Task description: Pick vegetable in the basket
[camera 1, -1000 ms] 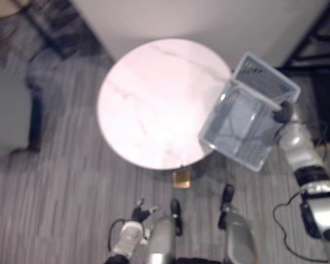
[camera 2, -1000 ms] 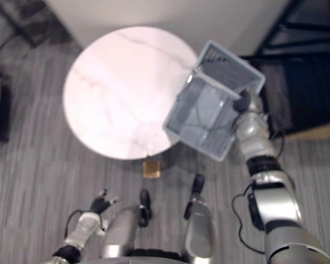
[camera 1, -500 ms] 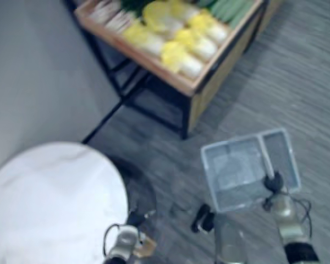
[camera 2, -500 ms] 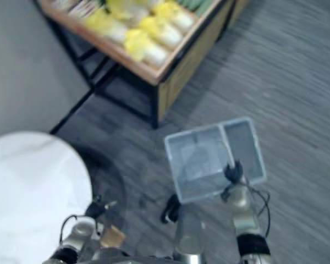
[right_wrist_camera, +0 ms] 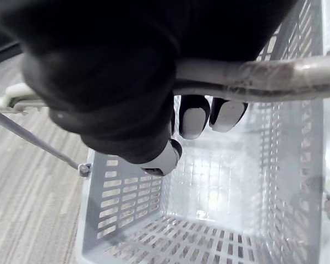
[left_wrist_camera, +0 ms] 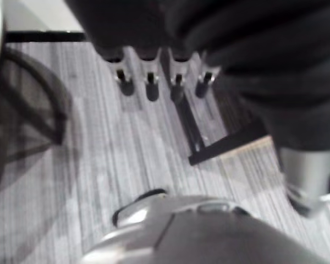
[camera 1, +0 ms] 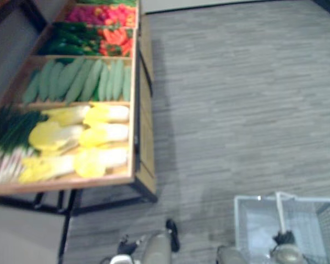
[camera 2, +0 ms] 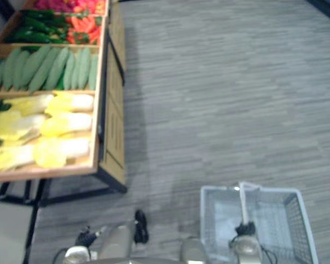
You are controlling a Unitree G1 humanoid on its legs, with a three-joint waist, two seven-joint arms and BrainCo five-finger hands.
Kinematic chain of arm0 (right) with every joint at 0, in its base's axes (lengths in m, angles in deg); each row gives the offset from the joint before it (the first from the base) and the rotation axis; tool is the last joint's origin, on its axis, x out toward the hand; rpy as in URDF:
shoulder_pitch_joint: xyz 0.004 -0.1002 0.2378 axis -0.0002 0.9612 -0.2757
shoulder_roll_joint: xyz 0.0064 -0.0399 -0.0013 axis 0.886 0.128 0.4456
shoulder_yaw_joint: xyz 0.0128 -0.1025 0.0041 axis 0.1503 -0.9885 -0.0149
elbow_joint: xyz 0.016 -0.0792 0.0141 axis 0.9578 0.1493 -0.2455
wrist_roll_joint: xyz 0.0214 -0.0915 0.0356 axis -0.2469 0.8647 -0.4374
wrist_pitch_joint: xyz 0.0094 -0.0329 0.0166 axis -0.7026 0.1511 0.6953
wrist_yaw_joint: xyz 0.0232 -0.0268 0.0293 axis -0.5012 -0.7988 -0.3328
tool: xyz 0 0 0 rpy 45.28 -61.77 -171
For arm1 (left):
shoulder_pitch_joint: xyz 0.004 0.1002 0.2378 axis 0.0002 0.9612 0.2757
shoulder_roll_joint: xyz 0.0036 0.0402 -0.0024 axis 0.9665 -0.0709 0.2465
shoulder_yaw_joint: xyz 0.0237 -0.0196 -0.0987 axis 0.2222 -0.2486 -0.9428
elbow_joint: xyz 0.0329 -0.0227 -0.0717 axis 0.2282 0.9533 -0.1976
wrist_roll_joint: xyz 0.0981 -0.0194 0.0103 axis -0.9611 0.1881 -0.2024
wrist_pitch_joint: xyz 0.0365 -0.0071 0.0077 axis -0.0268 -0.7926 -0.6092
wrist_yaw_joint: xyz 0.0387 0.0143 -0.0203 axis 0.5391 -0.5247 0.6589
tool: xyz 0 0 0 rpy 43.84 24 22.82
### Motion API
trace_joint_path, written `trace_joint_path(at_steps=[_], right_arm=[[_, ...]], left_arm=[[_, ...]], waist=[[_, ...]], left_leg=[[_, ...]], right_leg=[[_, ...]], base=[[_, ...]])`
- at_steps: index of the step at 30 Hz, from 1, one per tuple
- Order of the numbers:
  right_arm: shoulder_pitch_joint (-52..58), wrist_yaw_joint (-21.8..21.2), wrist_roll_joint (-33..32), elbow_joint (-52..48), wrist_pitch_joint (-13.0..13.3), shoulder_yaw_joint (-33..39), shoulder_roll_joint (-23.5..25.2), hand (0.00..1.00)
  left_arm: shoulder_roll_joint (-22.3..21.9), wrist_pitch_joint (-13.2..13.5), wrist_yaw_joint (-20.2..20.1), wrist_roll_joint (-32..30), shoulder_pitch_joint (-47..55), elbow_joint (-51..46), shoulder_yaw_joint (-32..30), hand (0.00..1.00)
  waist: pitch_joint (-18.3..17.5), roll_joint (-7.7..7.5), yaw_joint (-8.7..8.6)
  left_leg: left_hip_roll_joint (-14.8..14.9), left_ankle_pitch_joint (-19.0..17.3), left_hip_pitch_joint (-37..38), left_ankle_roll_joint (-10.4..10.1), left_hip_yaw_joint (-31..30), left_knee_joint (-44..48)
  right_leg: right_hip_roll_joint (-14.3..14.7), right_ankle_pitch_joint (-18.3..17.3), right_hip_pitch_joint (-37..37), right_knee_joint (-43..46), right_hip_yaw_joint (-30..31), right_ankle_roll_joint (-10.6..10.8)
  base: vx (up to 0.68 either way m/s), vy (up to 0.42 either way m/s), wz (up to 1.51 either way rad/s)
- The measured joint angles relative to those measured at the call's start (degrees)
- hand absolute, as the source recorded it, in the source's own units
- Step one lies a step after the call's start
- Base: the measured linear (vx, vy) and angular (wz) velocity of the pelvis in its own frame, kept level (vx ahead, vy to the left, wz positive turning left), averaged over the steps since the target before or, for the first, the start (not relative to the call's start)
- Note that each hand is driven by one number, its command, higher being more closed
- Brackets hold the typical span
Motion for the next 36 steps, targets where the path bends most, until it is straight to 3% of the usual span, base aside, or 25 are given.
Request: trace_joint_path(at_steps=[2,4,5,7,8,9,12,13,14,16,17,18,19,21,23,24,25,26,27,28,30,31,33,34,36], right_arm=[[0.8,-0.2,0.2,2.8,-0.2,0.6,0.4,1.0],[2.0,-0.2,0.6,5.2,-0.5,2.2,1.2,1.0],[2.1,-0.4,0.7,5.9,-0.8,2.7,1.7,1.0],[2.5,-0.3,0.7,6.0,-0.8,4.4,3.1,1.0],[2.5,-0.4,0.6,5.9,-0.8,4.4,3.1,1.0],[2.0,-0.3,0.6,5.9,-0.8,4.7,3.1,1.0],[0.1,-0.4,0.5,5.9,-0.7,5.7,3.1,1.0],[-0.3,-0.4,0.5,5.9,-0.7,6.2,3.2,1.0],[-0.3,-0.4,0.5,5.9,-0.7,6.4,3.3,1.0],[0.5,-0.4,0.3,6.2,-1.0,6.7,3.9,1.0],[0.9,-0.4,0.2,6.4,-1.1,6.7,3.9,1.0],[2.2,-0.5,0.1,7.4,-1.0,6.5,4.2,1.0],[1.4,0.3,0.0,9.2,-1.4,7.3,2.8,1.0],[0.4,-0.6,0.0,9.4,-1.3,7.3,0.3,1.0],[-1.1,-1.4,0.6,9.5,-0.8,5.9,-0.1,1.0],[-3.3,-1.9,0.6,11.0,-0.8,4.5,-0.5,1.0],[-3.2,-2.0,0.6,11.2,-0.8,4.1,-0.5,1.0],[-1.6,-2.2,0.6,12.0,-0.8,3.6,0.3,1.0],[-1.2,-2.3,0.6,13.0,-1.4,3.1,0.4,1.0],[-0.9,-2.3,0.6,13.1,-1.6,2.0,0.4,1.0],[-1.1,-2.2,0.6,13.1,-1.6,2.1,0.0,1.0],[-1.0,-2.1,0.6,13.1,-1.7,2.5,-0.3,1.0],[-1.7,-2.2,0.7,13.0,-1.6,4.0,-0.2,1.0],[-2.0,-2.3,0.7,13.1,-1.6,4.7,-0.1,1.0],[-2.6,-2.2,0.7,13.1,-1.4,7.0,0.2,1.0]], left_arm=[[0.3,-0.2,-0.1,0.0,-0.7,0.4,-0.4,0.0],[0.4,-0.3,-0.1,0.0,-0.2,0.7,-0.2,0.0],[0.6,-0.6,-0.2,0.0,0.4,0.7,0.2,0.0],[1.4,-0.9,-0.3,0.0,0.9,1.1,2.2,0.0],[1.5,-0.9,-0.3,0.0,1.0,1.1,2.5,0.0],[1.4,-1.0,-0.3,0.0,1.0,1.1,2.6,0.0],[2.6,-3.6,0.2,0.1,1.8,2.9,1.2,0.0],[2.9,-3.9,-0.1,0.1,2.8,3.9,0.6,0.0],[2.9,-4.0,-0.1,0.1,3.5,3.9,0.3,0.0],[3.5,-4.8,0.0,0.0,6.0,4.0,-0.6,0.0],[3.9,-4.8,0.0,0.0,6.8,4.0,-0.6,0.0],[5.2,-4.8,0.2,-0.1,8.5,4.0,-1.1,0.0],[4.2,-5.1,0.3,0.0,8.2,6.2,-3.4,0.0],[3.0,-4.0,0.2,-0.1,8.7,6.9,-4.5,0.0],[1.3,-1.5,-0.3,-0.1,7.9,5.6,-4.5,0.0],[-0.8,-0.1,-0.3,0.0,6.0,4.9,-4.8,0.0],[-1.9,0.7,-0.2,0.0,5.2,4.3,-4.6,0.0],[-0.7,1.5,-0.3,0.6,5.2,3.7,-4.9,0.0],[-0.9,1.1,-0.1,1.8,4.8,3.8,-5.0,0.0],[-2.1,1.0,-0.2,2.2,4.7,3.6,-4.9,0.0],[-2.5,0.7,-0.2,2.2,4.6,3.1,-4.8,0.0],[-2.8,0.7,-0.2,2.2,4.6,2.7,-4.7,0.0],[-3.3,0.5,-0.3,2.1,5.0,3.2,-5.0,0.0],[-3.4,0.2,-0.6,2.0,5.2,3.7,-5.6,0.0],[-3.5,-0.3,-1.2,1.7,5.3,5.1,-7.3,0.0]], waist=[[-0.4,-1.08,-0.05],[-0.5,-1.73,0.15],[-0.5,-1.81,-0.27],[-0.6,-2.19,-1.46],[-0.6,-2.17,-1.79],[-0.5,-1.88,-2.17],[0.2,-0.68,-2.9],[0.4,0.04,-3.11],[0.6,0.33,-3.12],[0.1,-0.03,-3.16],[-0.1,-0.3,-3.13],[-0.3,-1.54,-3.2],[0.0,1.32,-2.41],[-0.6,2.0,-3.01],[-1.3,2.29,-2.29],[-1.2,2.28,-2.05],[-0.9,3.09,-2.24],[-1.2,1.15,-2.44],[-0.7,2.67,-2.12],[-0.6,2.25,-1.86],[-0.9,2.53,-1.77],[-1.2,3.16,-1.77],[-1.8,4.18,-1.39],[-1.9,3.99,-0.64],[-2.3,2.53,0.1]], left_leg=[[-2.1,-1.7,1.3,3.3,0.4,1.2],[-3.8,-4.1,6.6,3.8,1.3,-0.6],[-4.2,-5.4,10.6,4.0,1.2,-2.0],[-4.4,-6.6,18.5,4.0,1.1,-6.2],[-4.3,-6.5,20.4,4.0,1.2,-7.7],[-3.8,-6.4,23.6,3.7,1.9,-10.0],[-1.2,-5.8,27.3,2.3,3.2,-11.3],[0.3,-5.5,28.5,-0.3,4.0,-11.4],[0.8,-5.4,29.1,-0.9,4.2,-11.6],[2.3,-6.0,32.2,-5.9,4.1,-13.2],[2.2,-6.5,33.1,-7.2,3.8,-13.7],[2.0,-8.3,35.5,-10.2,3.0,-14.2],[5.1,-9.5,37.4,-12.2,2.4,-14.4],[8.0,-6.5,36.0,-13.0,1.3,-12.9],[10.4,-3.3,32.6,-12.5,-1.5,-7.9],[13.9,-0.8,26.8,-8.8,-3.5,-0.9],[15.4,0.0,23.5,-7.5,-4.8,3.4],[17.1,2.4,20.7,-4.4,-2.8,9.6],[20.9,5.6,19.6,-3.6,0.8,12.9],[21.0,2.9,16.6,-3.8,6.6,16.5],[16.8,-1.3,12.9,-4.7,17.6,18.0],[14.9,-1.7,12.3,-2.9,23.4,16.6],[9.6,-4.3,12.6,3.5,30.8,7.8],[8.2,-6.0,13.3,3.8,29.8,4.2],[4.7,-7.5,13.3,1.5,25.3,-0.8]], right_leg=[[-1.9,0.6,-0.4,4.3,-0.2,1.3],[-3.3,2.4,-2.9,16.5,-0.9,10.3],[-4.0,5.6,-5.5,25.9,-2.3,13.7],[-7.0,5.4,-11.1,42.2,-12.3,12.6],[-7.6,4.7,-12.4,44.0,-14.8,11.4],[-8.3,2.8,-14.9,44.5,-19.3,7.9],[-7.9,-0.2,-20.1,35.5,-27.8,2.0],[-6.8,0.5,-21.5,27.0,-29.8,0.9],[-6.1,2.0,-21.8,21.6,-29.9,0.1],[-4.9,14.9,-22.3,0.0,-23.9,-0.4],[-5.0,19.0,-22.1,-4.2,-21.8,-0.1],[-6.7,26.8,-21.2,-8.3,-18.0,-2.2],[-5.1,27.9,-22.7,-1.2,-18.9,-0.1],[-4.1,22.3,-23.3,1.8,-20.4,0.0],[-3.1,20.4,-22.8,1.6,-22.9,-0.8],[-3.2,18.7,-21.2,0.3,-27.2,0.0],[-4.2,16.4,-21.8,6.1,-27.9,-2.0],[-6.2,9.2,-17.5,9.5,-28.3,0.2],[-5.6,8.2,-12.3,6.7,-33.0,0.5],[-6.9,8.6,-8.7,3.3,-36.5,0.4],[-9.6,9.2,-4.6,-0.3,-44.0,1.3],[-10.2,9.4,-2.9,-1.7,-47.8,1.7],[-9.7,8.6,0.2,-1.8,-55.3,2.6],[-10.3,6.7,0.9,0.7,-57.7,3.1],[-14.3,3.6,1.1,8.5,-61.1,3.5]], base=[[0.51,0.256,-0.02],[0.49,0.236,0.03],[0.42,0.154,-0.02],[0.45,0.098,-0.01],[0.41,0.027,-0.08],[0.32,0.005,-0.14],[0.41,-0.099,-0.18],[0.4,-0.17,0.08],[0.43,-0.206,0.28],[0.49,-0.272,0.61],[0.53,-0.347,0.83],[0.54,-0.413,0.63],[0.5,-0.415,0.62],[0.38,-0.437,0.33],[0.26,-0.381,0.3],[0.27,-0.341,0.61],[0.44,-0.357,1.24],[0.4,-0.266,1.62],[0.37,-0.308,2.02],[0.17,-0.249,1.58],[0.1,-0.145,1.64],[0.07,-0.104,1.89],[0.04,-0.052,1.81],[0.07,-0.024,1.57],[0.12,0.012,1.46]])
